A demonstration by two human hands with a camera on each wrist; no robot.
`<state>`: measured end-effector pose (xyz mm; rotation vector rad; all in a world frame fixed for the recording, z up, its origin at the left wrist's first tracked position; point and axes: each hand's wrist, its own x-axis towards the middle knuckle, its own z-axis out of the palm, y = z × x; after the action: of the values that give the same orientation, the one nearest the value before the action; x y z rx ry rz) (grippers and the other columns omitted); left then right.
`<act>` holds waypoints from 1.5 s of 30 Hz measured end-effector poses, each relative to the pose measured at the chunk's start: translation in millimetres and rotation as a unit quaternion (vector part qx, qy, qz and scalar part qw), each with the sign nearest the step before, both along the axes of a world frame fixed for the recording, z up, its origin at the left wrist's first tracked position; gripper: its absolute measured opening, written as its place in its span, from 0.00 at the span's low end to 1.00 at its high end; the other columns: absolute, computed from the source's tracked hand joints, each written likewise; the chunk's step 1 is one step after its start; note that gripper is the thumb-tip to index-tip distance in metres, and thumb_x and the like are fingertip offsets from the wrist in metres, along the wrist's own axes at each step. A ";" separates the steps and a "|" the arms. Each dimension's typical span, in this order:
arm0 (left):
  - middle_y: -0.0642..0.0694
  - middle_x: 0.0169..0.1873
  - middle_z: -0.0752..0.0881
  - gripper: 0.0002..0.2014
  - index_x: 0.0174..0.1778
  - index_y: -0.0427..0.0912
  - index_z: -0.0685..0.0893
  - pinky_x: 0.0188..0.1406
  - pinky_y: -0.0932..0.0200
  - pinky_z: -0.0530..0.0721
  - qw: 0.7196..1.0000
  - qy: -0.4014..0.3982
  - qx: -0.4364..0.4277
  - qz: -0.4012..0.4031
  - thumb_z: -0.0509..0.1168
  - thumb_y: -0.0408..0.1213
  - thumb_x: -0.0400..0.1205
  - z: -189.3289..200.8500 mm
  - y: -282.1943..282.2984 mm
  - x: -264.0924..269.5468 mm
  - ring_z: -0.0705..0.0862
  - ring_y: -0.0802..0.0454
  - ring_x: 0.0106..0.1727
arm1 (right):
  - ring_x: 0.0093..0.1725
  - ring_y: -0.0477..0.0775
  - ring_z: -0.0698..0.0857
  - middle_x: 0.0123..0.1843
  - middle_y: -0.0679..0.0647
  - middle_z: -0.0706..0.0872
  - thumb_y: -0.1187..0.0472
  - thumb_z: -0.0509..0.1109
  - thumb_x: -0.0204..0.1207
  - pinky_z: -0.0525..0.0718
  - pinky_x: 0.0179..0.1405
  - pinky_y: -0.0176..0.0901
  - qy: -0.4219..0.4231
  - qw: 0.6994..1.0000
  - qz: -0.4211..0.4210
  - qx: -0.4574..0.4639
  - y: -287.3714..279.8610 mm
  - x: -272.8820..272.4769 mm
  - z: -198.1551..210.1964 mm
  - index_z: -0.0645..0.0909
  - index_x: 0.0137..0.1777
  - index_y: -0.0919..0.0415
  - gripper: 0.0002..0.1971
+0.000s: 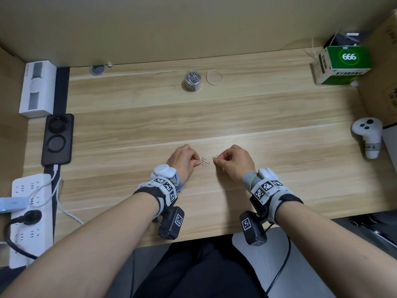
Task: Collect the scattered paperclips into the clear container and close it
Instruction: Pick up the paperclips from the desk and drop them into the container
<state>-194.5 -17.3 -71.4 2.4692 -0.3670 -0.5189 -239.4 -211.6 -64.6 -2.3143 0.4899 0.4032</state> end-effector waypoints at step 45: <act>0.48 0.42 0.89 0.03 0.39 0.45 0.87 0.47 0.53 0.81 0.992 0.025 0.001 0.123 0.73 0.39 0.76 7.0 32.9 -1.0 0.85 0.48 0.47 | 0.57 0.61 0.81 0.53 0.53 0.84 0.54 0.67 0.77 0.80 0.44 0.49 -0.019 0.965 0.213 -0.149 45.2 6.6 11.8 0.85 0.51 0.52 0.08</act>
<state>-195.5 15.7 -64.4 2.4536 -0.0407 -0.4769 -232.7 -166.4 -52.8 -2.7182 0.0240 0.5168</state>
